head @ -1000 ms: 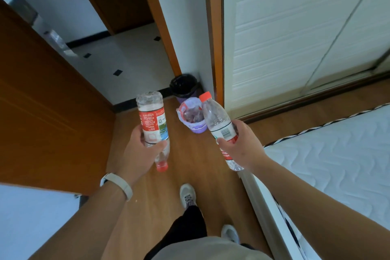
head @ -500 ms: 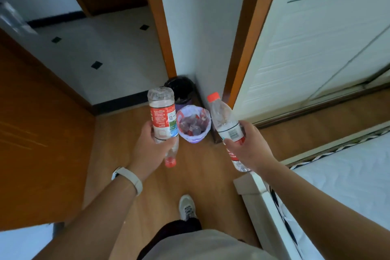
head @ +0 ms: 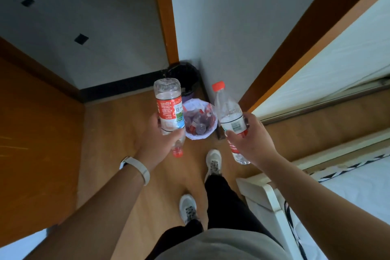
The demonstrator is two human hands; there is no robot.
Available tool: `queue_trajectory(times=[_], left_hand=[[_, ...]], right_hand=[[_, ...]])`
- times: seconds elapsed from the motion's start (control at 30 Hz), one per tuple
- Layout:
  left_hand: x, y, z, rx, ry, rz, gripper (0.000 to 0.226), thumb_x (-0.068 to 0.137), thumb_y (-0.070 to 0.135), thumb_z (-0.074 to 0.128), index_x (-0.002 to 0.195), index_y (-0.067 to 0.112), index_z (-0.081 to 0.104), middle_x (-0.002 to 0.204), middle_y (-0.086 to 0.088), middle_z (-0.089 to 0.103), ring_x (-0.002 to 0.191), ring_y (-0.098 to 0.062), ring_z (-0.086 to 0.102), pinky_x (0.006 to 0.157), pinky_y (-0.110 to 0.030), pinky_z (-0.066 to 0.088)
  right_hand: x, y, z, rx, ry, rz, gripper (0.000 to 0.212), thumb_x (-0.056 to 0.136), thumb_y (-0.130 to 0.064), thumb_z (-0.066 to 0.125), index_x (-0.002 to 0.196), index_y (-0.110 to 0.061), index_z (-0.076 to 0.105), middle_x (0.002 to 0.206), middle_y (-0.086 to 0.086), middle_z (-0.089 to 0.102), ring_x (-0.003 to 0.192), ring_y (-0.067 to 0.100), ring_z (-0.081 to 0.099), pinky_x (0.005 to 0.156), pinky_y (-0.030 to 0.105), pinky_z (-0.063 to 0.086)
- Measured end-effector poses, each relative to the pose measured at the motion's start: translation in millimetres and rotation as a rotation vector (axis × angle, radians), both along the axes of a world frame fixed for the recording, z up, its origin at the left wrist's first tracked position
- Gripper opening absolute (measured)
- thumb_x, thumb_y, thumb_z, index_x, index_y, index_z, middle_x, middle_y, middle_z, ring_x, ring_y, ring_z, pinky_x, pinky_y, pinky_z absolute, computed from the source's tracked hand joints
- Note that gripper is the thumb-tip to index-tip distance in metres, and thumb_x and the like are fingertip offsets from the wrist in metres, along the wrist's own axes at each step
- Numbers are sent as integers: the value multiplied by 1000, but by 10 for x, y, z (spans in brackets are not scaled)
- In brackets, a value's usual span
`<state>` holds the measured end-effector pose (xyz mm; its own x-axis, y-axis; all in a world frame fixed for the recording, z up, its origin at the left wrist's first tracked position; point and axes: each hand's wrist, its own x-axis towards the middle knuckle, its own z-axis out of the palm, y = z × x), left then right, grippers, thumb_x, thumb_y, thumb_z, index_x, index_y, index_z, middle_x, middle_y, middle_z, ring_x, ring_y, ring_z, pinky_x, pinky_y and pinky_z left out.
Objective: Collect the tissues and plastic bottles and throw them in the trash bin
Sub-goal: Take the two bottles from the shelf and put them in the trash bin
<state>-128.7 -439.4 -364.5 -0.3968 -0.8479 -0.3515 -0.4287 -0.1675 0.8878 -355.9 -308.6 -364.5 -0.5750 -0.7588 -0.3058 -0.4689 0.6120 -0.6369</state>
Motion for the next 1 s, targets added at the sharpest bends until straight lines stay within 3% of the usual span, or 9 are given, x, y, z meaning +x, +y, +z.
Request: queue_trajectory(times=[0.3,0.43,0.57,0.7,0.83,0.93,1.0], left_hand=[[-664,-710,-534,95,-71,108,47,79,14,80,119,24,57,105,11,69,87,5,67,69,-7,49],[-918,-1023,-813,136,-89,146,52,78,15,79,121,27,53,104,13,69,88,4,67,69,-11,51],[-1071,-1315,-1160,164,-76,189,55,78,10,77,118,31,46,99,14,67,82,9,65,65,-10,50],[-1141,-1570,-1664,206,-56,219,64,77,13,79,129,23,44,105,9,69,88,-1,69,72,-17,54],[-1186,-1681,-2404,240,-39,225,66,76,17,82,129,23,44,108,8,67,90,-2,68,75,-20,56],[-1165,-1711,-3049,266,-52,193,67,75,20,83,129,21,45,109,7,67,92,-3,68,81,-28,57],[-1180,-1756,-3484,290,-57,168,68,73,25,84,129,22,45,110,6,67,93,-5,68,85,-35,58]], right_hand=[[-576,-1032,-681,68,-124,49,57,74,-45,71,122,-26,47,104,-8,60,88,10,61,67,28,51],[-792,-1474,-895,94,-183,59,48,75,-40,73,114,-30,46,98,-12,59,85,3,60,62,18,45],[-859,-1860,-1243,81,-165,113,51,75,-44,73,116,-27,48,101,-9,61,86,5,62,67,19,48],[-840,-2126,-1721,85,-151,96,57,73,-47,73,120,-26,48,105,-9,61,90,9,63,72,25,53],[-788,-2220,-2444,140,-116,88,64,75,-45,74,128,-25,44,112,-8,59,96,12,61,79,28,54],[-782,-2244,-3003,166,-102,60,64,76,-45,74,129,-26,43,112,-9,58,96,10,60,74,22,51],[-794,-2267,-3393,181,-88,65,65,76,-46,73,130,-25,42,115,-6,58,98,13,60,77,27,53]])
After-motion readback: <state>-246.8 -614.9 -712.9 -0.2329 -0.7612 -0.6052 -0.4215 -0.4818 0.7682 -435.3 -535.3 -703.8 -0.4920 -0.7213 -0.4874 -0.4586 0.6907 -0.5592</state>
